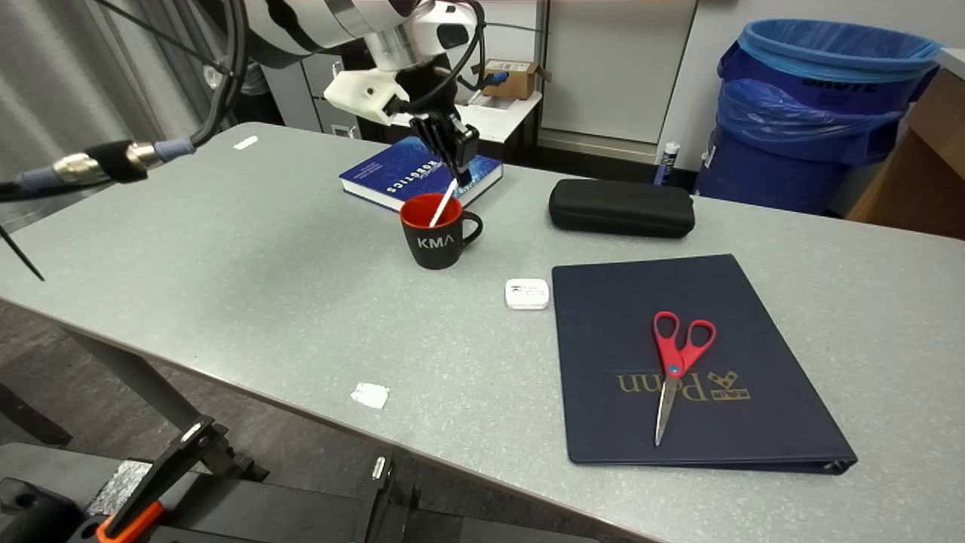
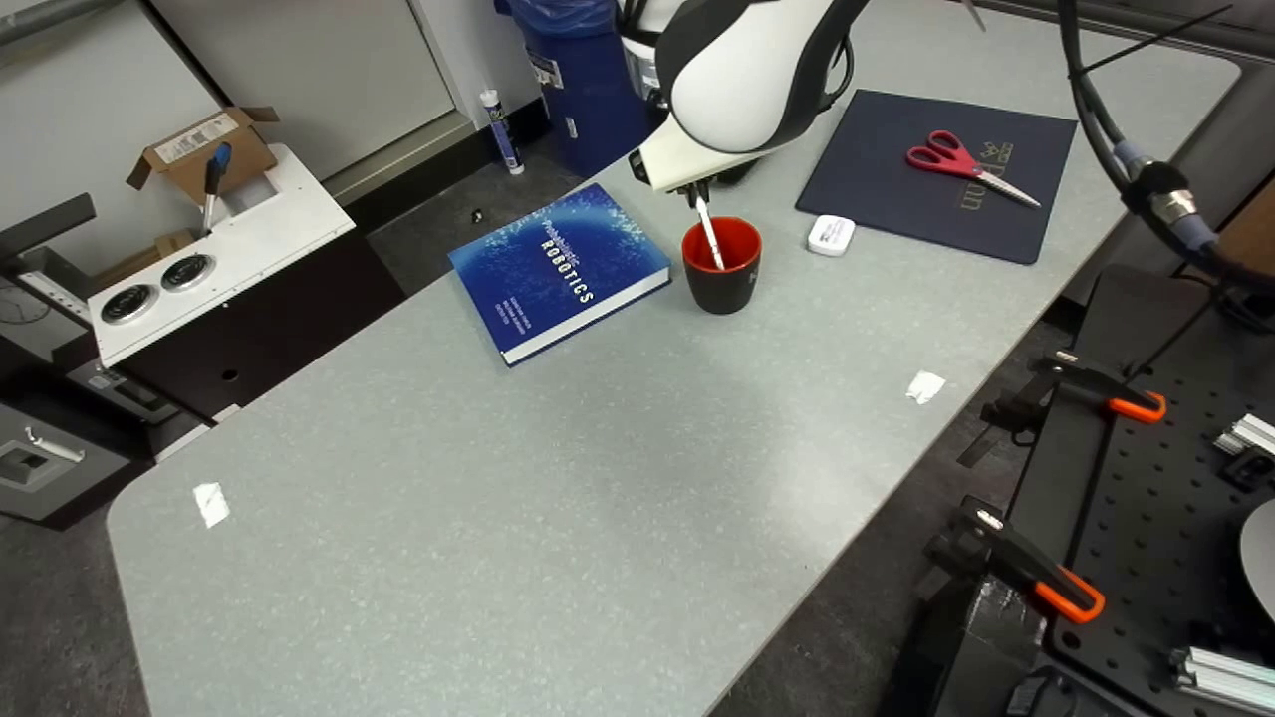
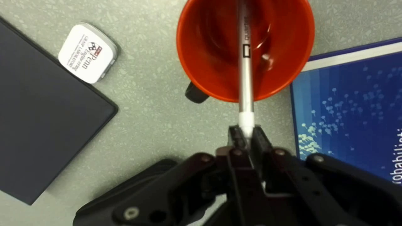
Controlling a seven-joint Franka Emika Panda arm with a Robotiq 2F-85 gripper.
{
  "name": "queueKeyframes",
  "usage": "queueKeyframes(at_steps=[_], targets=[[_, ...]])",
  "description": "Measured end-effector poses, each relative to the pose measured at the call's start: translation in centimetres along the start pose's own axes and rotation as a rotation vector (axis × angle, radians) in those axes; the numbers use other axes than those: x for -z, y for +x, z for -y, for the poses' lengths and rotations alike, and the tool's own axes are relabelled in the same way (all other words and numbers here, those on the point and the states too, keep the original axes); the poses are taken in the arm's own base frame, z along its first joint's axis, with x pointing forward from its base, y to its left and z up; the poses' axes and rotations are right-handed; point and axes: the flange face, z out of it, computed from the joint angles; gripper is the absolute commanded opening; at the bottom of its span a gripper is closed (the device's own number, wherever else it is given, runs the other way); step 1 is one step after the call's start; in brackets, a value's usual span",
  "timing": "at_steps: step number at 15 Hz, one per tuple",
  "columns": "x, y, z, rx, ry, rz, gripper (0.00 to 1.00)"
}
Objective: Remove the thing from the mug and put it on the table
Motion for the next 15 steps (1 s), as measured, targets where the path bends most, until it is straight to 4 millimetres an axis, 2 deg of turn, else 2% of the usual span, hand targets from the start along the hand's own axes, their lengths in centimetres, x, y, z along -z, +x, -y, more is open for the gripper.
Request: queueKeyframes(at_steps=[2,5,7,9,10,12,15], targets=[[1.6,0.5,-0.7,-0.007,0.037,-0.040,0.03],[5.3,0.6,-2.5,0.003,0.098,-0.110,0.03],[7.7,-0.3,-3.4,0.028,0.129,-0.126,0.03],[9.3,-1.9,-3.0,0.087,0.158,-0.120,0.03],[9.3,-2.9,-2.3,0.123,0.171,-0.104,0.03],[8.1,-5.4,0.1,0.205,0.194,-0.034,0.03],[4.1,-8.8,4.1,0.336,0.175,0.081,0.03]])
